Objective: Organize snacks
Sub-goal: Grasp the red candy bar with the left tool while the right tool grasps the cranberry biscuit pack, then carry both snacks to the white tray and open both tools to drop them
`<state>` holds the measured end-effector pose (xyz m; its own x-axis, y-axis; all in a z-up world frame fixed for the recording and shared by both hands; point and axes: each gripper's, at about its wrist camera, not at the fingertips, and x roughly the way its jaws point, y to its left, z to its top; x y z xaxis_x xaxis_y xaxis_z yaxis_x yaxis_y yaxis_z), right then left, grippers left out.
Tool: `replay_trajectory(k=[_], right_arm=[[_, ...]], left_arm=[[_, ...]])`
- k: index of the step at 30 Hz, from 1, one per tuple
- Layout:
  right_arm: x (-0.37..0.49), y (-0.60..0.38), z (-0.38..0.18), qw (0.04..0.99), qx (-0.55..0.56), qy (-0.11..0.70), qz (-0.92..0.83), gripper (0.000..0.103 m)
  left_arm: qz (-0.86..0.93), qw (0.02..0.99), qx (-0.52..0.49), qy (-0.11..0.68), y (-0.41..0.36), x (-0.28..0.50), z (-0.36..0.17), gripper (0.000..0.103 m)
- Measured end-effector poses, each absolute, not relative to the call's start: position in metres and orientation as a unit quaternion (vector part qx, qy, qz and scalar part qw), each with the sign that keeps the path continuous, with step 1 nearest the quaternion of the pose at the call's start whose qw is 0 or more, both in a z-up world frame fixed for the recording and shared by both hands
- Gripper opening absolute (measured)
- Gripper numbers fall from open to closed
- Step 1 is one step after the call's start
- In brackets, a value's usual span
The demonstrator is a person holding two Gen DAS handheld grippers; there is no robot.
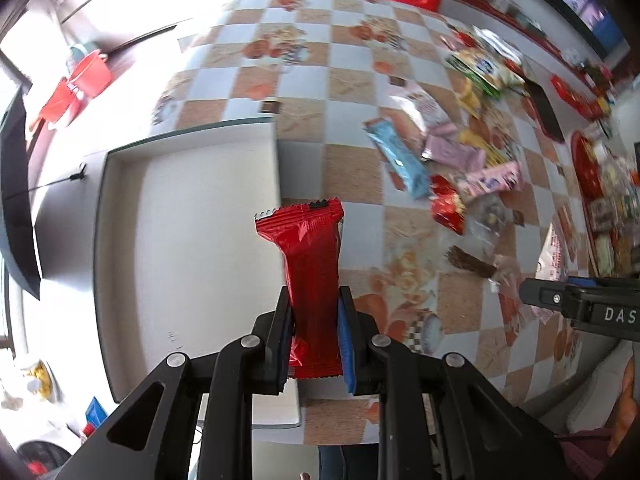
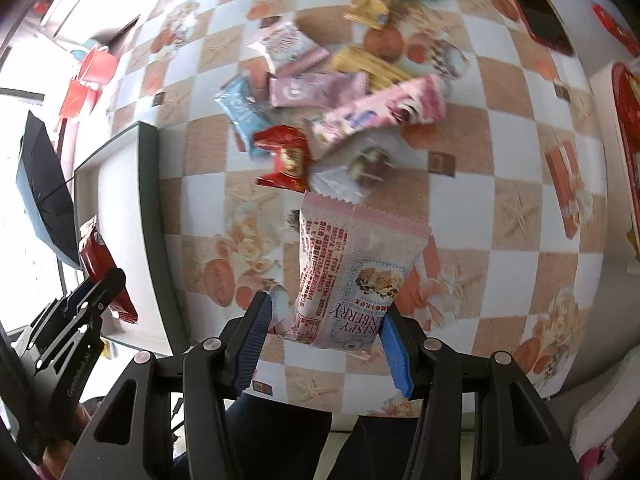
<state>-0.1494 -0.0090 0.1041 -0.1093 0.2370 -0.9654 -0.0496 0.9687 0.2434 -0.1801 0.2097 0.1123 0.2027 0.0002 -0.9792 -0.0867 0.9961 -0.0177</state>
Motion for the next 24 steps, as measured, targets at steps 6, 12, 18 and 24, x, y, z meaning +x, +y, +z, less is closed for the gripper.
replay_trajectory(k=[6,12,18,24], right_arm=[[-0.145,0.016,0.113,0.664,0.042,0.734,0.133,0.055],[-0.145,0.067,0.122,0.664,0.002,0.726,0.18,0.055],[-0.148,0.125,0.126,0.652,-0.039,0.719,0.24,0.055],[-0.153,0.189,0.131,0.635,-0.07,0.71,0.297,0.055]], left_arm=[[0.061,0.776,-0.059,0.625,0.24,-0.192,0.114,0.022],[0.105,0.769,-0.091,0.624,0.278,-0.208,0.115,0.022],[0.142,0.76,-0.116,0.623,0.312,-0.225,0.111,0.022],[0.171,0.744,-0.137,0.631,0.339,-0.241,0.1,0.022]])
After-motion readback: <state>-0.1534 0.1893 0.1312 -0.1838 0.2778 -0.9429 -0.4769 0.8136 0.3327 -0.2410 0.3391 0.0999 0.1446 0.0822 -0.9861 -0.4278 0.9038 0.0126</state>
